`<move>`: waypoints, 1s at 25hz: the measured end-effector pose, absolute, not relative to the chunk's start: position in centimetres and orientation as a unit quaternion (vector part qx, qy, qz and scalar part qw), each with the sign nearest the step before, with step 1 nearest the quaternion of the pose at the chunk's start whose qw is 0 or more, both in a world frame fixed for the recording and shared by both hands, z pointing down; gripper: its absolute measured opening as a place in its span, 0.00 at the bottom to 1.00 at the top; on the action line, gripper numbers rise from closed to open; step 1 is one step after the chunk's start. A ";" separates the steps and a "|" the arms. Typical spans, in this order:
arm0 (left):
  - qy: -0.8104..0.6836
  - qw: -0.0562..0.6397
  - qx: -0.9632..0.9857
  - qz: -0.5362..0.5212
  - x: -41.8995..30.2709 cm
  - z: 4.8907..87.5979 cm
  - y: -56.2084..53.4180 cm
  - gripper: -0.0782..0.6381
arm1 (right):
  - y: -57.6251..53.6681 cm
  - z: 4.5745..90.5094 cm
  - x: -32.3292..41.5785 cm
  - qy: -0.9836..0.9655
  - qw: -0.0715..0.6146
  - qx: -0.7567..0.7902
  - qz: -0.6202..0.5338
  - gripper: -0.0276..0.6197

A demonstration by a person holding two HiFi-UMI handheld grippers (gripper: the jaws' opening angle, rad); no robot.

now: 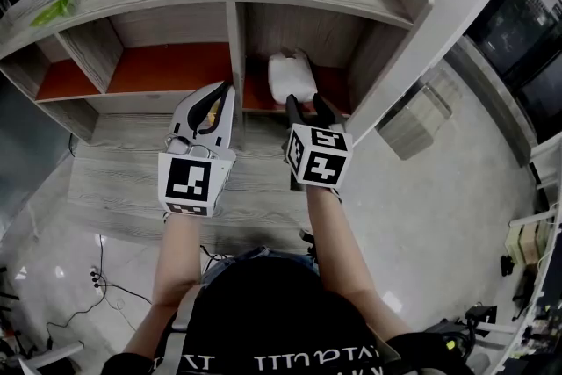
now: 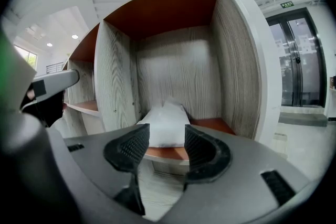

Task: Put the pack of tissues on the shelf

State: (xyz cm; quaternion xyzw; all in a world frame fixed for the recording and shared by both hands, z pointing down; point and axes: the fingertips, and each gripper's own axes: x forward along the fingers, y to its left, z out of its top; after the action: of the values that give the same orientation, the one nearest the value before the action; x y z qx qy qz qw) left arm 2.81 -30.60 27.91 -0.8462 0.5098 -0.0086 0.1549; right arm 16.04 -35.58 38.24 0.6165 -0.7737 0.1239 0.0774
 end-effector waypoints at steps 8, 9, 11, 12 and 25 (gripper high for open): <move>0.504 0.162 -0.848 0.003 3.4 27.1 -30.0 0.13 | -34.1 35.7 17.4 -0.772 0.054 0.625 0.097 0.33; 0.504 0.162 -0.848 0.004 3.3 27.0 -29.9 0.13 | -33.8 35.3 17.5 -0.773 0.052 0.626 0.092 0.32; 0.505 0.164 -0.848 0.007 3.4 26.8 -29.8 0.13 | -33.4 34.6 17.8 -0.774 0.049 0.625 0.083 0.30; 0.505 0.164 -0.847 0.008 3.4 26.7 -29.7 0.12 | -33.2 34.3 17.9 -0.776 0.048 0.624 0.080 0.29; 0.503 0.166 -0.848 0.024 3.8 25.7 -29.4 0.12 | -29.8 30.3 18.9 -0.798 0.027 0.603 0.007 0.14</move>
State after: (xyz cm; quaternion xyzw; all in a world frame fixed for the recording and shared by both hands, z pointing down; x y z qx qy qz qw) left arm 3.78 -29.40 25.72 -0.8477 0.5034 0.0236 0.1656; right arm 18.95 -29.76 30.30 0.6027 -0.7975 0.0067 0.0272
